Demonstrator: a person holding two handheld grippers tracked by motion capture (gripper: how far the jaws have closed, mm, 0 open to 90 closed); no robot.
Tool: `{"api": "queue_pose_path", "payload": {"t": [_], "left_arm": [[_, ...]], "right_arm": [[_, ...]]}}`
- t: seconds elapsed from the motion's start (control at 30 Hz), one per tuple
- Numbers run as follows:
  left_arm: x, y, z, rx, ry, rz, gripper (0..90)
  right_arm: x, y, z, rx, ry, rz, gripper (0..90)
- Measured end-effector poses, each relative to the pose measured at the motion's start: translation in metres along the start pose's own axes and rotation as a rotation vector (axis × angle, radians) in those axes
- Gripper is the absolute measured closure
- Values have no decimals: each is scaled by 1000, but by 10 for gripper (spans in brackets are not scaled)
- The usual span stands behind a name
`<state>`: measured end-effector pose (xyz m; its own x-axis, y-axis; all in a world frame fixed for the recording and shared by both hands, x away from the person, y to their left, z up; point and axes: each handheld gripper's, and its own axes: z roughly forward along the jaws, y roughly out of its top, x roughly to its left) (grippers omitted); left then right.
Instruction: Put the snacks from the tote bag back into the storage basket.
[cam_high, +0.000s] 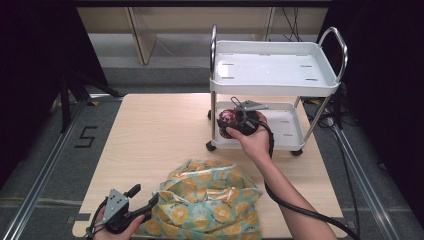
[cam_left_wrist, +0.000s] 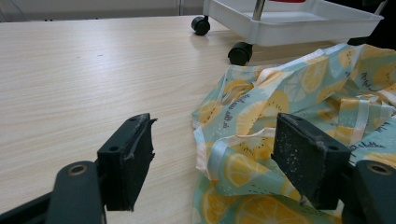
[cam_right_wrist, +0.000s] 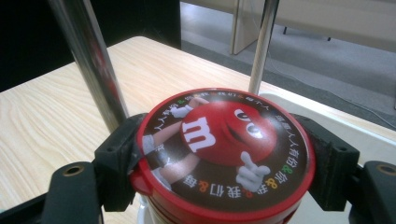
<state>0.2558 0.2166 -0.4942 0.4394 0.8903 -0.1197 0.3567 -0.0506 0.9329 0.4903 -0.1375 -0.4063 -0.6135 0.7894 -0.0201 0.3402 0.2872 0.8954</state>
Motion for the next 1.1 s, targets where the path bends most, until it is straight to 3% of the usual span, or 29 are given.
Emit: {"api": "queue_pose_path", "payload": {"t": [0.4, 0.9, 0.93, 1.1], "left_arm": [[0, 0, 0, 1, -1, 1, 282], [0, 0, 0, -3, -2, -3, 282], [0, 0, 0, -2, -2, -2, 282], [0, 0, 0, 1, -4, 0, 282]], "right_arm": [[-1, -2, 4, 11, 4, -11, 265], [0, -6, 10, 26, 2, 14, 265], [-1, -7, 12, 20, 6, -11, 265], [-1, -8, 13, 35, -3, 11, 265]]}}
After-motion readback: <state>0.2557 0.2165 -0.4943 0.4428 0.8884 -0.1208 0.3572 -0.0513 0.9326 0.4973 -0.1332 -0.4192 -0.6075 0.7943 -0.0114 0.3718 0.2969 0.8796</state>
